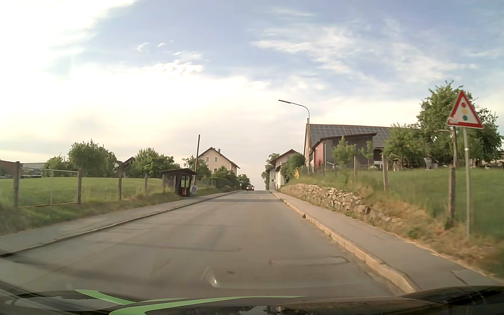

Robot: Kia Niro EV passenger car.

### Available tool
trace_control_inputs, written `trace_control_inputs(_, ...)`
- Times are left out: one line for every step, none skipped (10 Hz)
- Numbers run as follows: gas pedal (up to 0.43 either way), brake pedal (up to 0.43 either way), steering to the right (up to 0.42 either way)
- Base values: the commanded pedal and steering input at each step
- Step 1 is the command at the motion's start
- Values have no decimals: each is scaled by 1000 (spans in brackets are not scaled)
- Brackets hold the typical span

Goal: Follow the waypoints while adhering to traffic rules and regulations

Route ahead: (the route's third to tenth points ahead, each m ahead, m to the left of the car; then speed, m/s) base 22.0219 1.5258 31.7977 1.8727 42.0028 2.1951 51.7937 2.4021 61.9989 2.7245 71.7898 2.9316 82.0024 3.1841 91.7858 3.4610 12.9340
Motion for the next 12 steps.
trace_control_inputs(228, 0, -2)
trace_control_inputs(228, 0, -2)
trace_control_inputs(228, 0, -2)
trace_control_inputs(228, 0, -2)
trace_control_inputs(228, 0, -2)
trace_control_inputs(228, 0, -1)
trace_control_inputs(228, 0, -1)
trace_control_inputs(220, 0, -1)
trace_control_inputs(220, 0, 0)
trace_control_inputs(220, 0, 0)
trace_control_inputs(220, 0, 0)
trace_control_inputs(220, 0, 2)
